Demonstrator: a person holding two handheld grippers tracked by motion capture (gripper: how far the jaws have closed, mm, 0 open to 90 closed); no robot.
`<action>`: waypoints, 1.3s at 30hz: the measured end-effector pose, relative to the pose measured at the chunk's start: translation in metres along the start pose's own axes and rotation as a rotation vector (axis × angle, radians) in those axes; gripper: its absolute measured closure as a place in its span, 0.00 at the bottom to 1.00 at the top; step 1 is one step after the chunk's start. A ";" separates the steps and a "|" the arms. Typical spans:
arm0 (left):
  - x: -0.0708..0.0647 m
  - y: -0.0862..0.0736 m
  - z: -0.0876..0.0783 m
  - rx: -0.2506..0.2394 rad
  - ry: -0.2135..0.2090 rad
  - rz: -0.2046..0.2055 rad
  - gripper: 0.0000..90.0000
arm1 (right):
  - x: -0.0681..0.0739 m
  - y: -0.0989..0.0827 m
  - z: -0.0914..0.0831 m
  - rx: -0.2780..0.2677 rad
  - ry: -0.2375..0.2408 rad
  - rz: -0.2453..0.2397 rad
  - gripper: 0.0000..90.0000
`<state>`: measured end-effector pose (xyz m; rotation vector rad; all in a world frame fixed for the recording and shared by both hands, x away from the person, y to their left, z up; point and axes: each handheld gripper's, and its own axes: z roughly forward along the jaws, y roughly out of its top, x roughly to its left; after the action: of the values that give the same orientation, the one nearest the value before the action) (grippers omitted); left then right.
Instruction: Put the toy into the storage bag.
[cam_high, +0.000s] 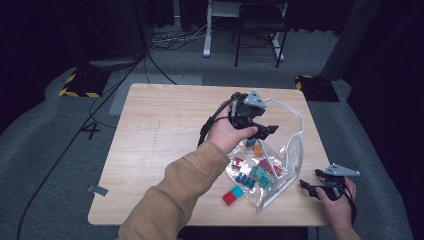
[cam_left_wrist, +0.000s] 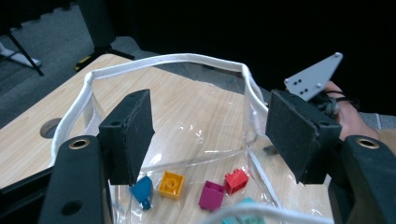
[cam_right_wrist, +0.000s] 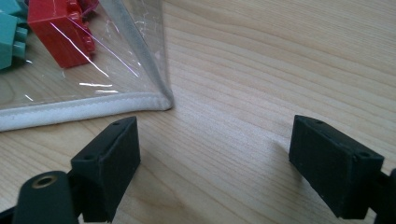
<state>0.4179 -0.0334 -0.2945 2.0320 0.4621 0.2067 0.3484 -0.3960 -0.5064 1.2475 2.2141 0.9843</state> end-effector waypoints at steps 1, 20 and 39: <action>-0.002 -0.001 -0.004 -0.002 -0.001 0.005 0.36 | 0.000 0.000 0.000 0.000 0.000 0.000 0.18; -0.023 -0.044 -0.050 -0.005 0.004 0.007 0.36 | 0.000 0.000 0.000 0.000 0.000 0.000 0.18; -0.041 -0.114 -0.046 0.054 0.015 0.008 0.36 | -0.001 0.001 0.001 0.001 0.005 -0.004 0.18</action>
<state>0.3389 0.0355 -0.3699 2.0863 0.4737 0.2168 0.3494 -0.3960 -0.5064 1.2418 2.2209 0.9859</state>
